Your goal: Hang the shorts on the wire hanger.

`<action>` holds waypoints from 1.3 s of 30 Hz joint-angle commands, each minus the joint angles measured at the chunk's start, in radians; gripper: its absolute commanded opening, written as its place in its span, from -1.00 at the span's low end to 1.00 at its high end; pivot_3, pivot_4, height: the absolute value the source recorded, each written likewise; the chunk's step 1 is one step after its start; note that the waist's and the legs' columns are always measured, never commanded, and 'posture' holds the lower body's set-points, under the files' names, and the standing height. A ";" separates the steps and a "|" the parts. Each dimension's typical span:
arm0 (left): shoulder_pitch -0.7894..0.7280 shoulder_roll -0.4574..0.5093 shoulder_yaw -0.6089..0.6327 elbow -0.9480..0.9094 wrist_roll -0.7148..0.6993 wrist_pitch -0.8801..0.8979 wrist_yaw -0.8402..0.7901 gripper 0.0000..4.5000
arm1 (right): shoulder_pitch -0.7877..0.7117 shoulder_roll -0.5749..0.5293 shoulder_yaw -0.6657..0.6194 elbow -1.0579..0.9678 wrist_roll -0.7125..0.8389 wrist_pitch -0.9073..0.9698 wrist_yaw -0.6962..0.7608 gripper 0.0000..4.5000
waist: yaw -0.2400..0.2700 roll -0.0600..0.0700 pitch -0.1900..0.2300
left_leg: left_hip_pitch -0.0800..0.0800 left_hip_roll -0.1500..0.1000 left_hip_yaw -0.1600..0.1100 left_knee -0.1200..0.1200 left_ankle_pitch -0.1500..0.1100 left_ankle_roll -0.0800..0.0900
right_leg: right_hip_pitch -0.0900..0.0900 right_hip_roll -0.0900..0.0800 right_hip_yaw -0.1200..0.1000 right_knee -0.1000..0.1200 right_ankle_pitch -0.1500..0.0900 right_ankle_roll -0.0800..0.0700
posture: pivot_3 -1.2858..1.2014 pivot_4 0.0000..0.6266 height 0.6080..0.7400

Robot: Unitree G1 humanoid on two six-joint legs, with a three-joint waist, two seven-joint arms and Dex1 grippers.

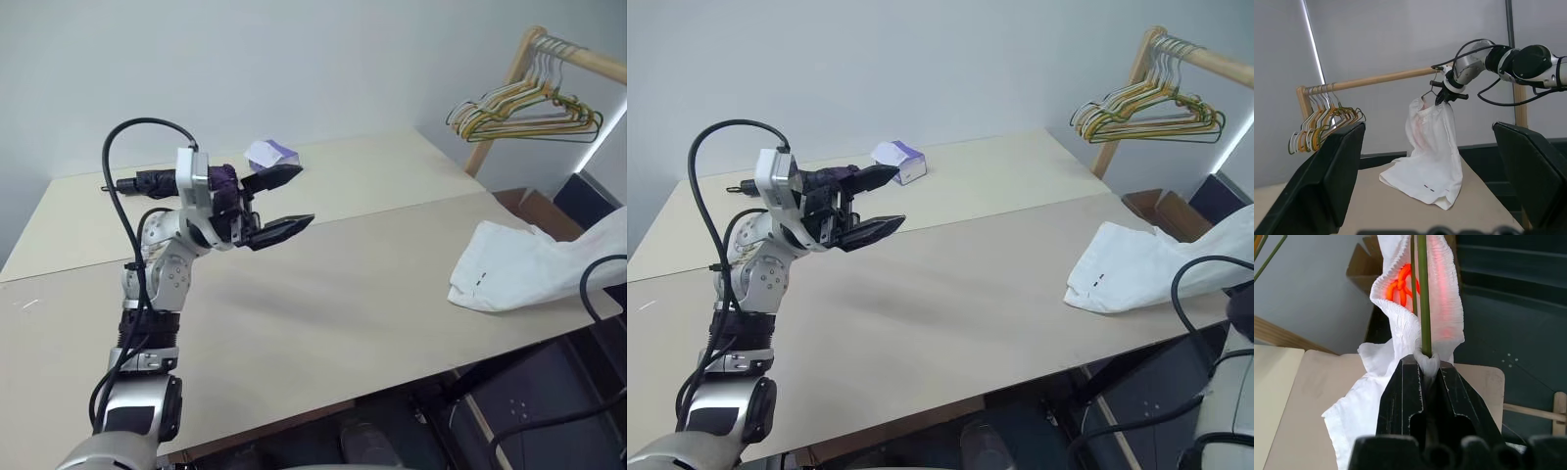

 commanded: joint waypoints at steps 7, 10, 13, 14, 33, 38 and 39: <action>-0.053 -0.009 0.029 0.016 -0.025 -0.017 -0.014 1.00 | 0.039 0.018 0.132 -0.068 0.009 -0.021 -0.068 -0.10 | -0.012 0.001 0.001 | 0.001 -0.001 -0.002 0.000 -0.002 0.003 | 0.003 -0.001 0.002 -0.004 0.001 0.003 | -0.20 -1.00 1.00; -0.050 -0.012 0.031 0.014 -0.024 -0.019 -0.013 1.00 | 0.050 0.035 0.155 -0.108 0.003 -0.024 -0.098 0.40 | -0.015 0.002 0.002 | 0.002 -0.002 -0.002 0.000 -0.002 0.003 | 0.003 -0.001 0.003 -0.004 0.002 0.003 | -0.19 -1.00 1.00; -0.036 -0.014 0.035 0.001 -0.024 -0.020 -0.008 1.00 | 0.093 0.070 0.244 -0.204 -0.049 -0.014 -0.124 0.88 | -0.015 0.002 0.002 | 0.004 -0.001 -0.002 0.000 -0.002 0.003 | 0.004 -0.001 0.003 -0.003 0.002 0.003 | -0.19 -1.00 1.00; -0.030 -0.014 0.036 -0.004 -0.024 -0.020 -0.006 1.00 | 0.112 0.090 0.275 -0.252 -0.070 -0.004 -0.138 0.98 | -0.015 0.002 0.002 | 0.004 -0.001 -0.003 0.000 -0.002 0.003 | 0.005 -0.001 0.004 -0.003 0.002 0.003 | -0.18 -1.00 1.00; 0.022 0.015 0.047 -0.047 0.001 -0.018 0.039 1.00 | 0.352 0.350 0.845 -0.779 -0.522 -0.241 -0.186 0.98 | -0.009 0.003 0.001 | 0.005 -0.002 -0.003 0.001 -0.002 0.003 | 0.004 -0.001 0.006 -0.001 0.002 0.005 | -0.14 -1.00 1.00; 0.075 0.048 0.056 -0.081 0.039 -0.038 0.083 1.00 | 0.413 0.393 0.935 -0.845 -0.544 -0.274 -0.028 0.98 | -0.002 0.003 0.001 | 0.005 -0.002 -0.004 0.001 -0.002 0.003 | 0.005 -0.001 0.006 -0.001 0.003 0.005 | -0.11 -1.00 1.00; 0.092 0.058 0.057 -0.089 0.052 -0.042 0.096 1.00 | 0.437 0.393 0.962 -0.867 -0.538 -0.273 0.038 0.98 | 0.002 0.003 0.001 | 0.005 -0.002 -0.004 0.001 -0.002 0.003 | 0.005 -0.001 0.006 -0.001 0.003 0.005 | -0.10 -1.00 1.00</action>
